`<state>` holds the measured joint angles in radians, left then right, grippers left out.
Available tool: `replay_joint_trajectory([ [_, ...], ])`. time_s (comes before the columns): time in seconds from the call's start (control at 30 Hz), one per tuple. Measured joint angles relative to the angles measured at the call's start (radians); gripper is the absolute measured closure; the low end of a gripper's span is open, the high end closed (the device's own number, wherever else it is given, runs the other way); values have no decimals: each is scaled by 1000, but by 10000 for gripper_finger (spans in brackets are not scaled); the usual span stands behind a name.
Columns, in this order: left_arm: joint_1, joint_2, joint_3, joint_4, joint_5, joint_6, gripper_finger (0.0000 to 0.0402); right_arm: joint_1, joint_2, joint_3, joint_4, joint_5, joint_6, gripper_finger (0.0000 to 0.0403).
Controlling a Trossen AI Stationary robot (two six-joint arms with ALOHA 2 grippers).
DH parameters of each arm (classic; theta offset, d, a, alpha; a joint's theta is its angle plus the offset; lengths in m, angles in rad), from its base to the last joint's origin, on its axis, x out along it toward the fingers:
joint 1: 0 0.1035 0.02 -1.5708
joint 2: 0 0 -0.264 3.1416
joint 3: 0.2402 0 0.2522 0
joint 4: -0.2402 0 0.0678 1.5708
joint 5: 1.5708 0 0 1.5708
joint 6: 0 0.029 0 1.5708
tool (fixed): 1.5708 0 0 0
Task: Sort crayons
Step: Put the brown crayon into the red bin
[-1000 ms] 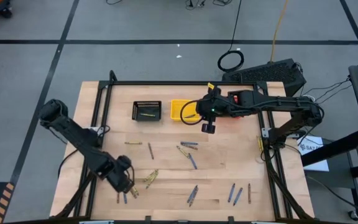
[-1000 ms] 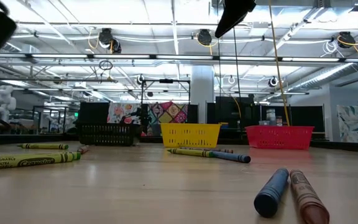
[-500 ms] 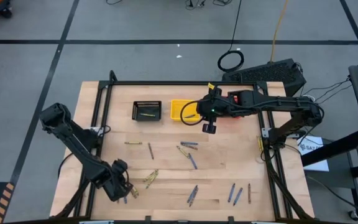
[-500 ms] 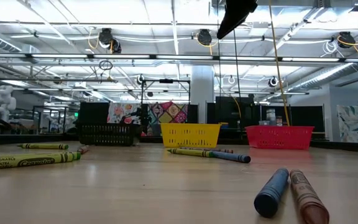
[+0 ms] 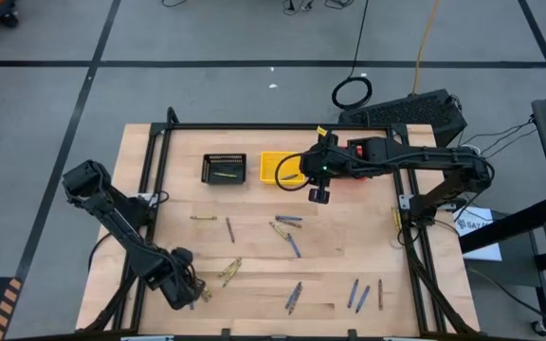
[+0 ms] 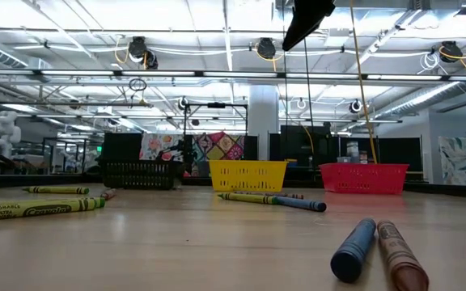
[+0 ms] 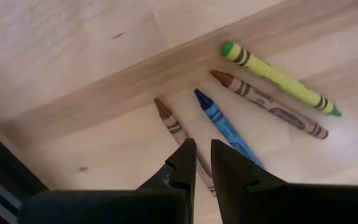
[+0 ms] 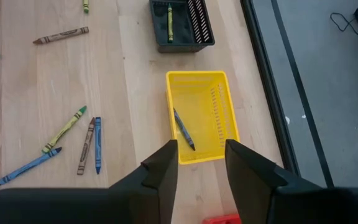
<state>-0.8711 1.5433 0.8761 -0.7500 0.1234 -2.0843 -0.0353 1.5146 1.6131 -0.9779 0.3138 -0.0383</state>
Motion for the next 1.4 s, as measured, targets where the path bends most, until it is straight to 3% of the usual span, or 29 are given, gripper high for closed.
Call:
replay_joint_trajectory([
  [0.43,-65,0,0,0,3,-206,358,1,0,0,0,-1,49,282],
  [1.4,-67,154,6,22,-10,-139,363,2,0,0,0,-2,53,282],
])
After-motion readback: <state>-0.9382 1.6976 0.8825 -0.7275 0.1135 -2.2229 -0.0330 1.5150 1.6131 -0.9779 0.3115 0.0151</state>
